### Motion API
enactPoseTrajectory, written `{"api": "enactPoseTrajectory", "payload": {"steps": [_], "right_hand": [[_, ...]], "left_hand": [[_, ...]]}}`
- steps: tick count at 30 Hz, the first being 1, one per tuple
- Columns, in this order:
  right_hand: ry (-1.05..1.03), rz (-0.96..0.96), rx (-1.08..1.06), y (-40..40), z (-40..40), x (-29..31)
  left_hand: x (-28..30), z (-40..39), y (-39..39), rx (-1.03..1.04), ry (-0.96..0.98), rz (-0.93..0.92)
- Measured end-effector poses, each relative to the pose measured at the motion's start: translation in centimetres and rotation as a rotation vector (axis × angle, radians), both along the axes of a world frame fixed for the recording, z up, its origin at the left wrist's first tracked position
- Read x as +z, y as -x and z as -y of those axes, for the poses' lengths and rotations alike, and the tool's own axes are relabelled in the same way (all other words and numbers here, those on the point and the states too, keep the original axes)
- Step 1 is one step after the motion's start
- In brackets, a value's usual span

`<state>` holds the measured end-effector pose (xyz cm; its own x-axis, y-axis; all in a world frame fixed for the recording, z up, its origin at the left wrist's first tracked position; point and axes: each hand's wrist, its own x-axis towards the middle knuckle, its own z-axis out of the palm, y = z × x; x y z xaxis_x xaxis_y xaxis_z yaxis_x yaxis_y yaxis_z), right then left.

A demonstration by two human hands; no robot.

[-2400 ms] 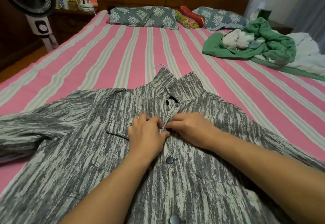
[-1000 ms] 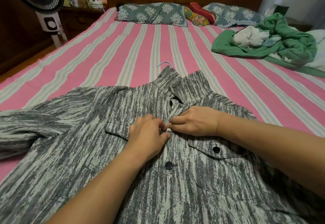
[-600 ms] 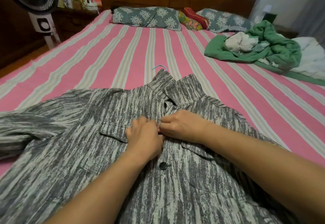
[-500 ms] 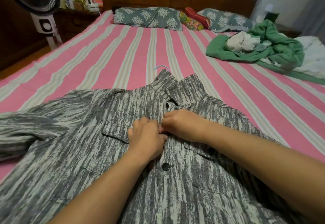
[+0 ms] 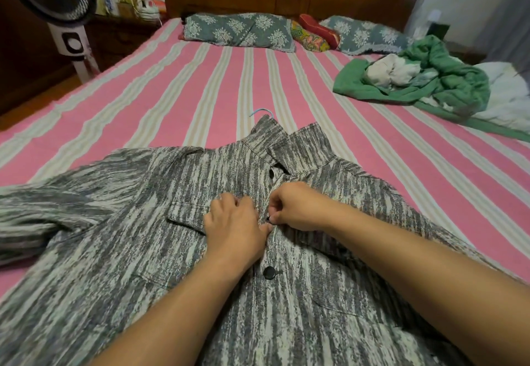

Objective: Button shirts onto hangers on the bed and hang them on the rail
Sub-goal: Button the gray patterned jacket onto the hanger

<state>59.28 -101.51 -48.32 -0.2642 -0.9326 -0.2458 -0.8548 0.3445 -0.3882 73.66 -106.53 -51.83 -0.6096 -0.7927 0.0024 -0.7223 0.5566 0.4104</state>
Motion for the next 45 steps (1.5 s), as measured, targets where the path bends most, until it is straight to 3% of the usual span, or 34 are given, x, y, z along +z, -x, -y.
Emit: {"api": "enactPoseTrajectory", "payload": {"steps": [6,11,19,22,29,38,40,43,45], "right_hand": [[-0.003,-0.222,0.005,-2.8,0.4,0.8],[-0.146,0.124,-0.148,-0.9,1.6,1.4],[-0.556,0.127,-0.23,0.7,6.9,0.8],[-0.649,0.029,-0.184,-0.1,7.7,1.1],[-0.317,0.002,-0.136,-0.6,2.4,1.4],[-0.231,-0.397,-0.004,-3.1,1.7,1.5],[-0.244,-0.338,0.008,-2.7,1.9,1.3],[-0.254,-0.043,-0.102,-1.3,2.2,1.3],[-0.27,0.035,-0.148,-0.8,2.6,1.3]], "left_hand": [[-0.1,0.3,-0.1,-0.015,0.005,-0.008],[0.3,0.8,-0.3,-0.035,-0.029,0.024],[0.5,0.6,-0.1,0.0,-0.037,-0.022],[0.3,0.5,0.1,0.015,-0.006,-0.004],[0.3,0.6,-0.1,0.007,-0.026,-0.027],[0.6,0.9,-0.6,-0.039,-0.026,-0.01],[0.6,0.9,-0.6,-0.044,-0.017,0.005],[0.5,0.9,-0.4,-0.041,-0.021,0.033],[0.4,1.0,-0.3,-0.036,-0.025,0.025]]}}
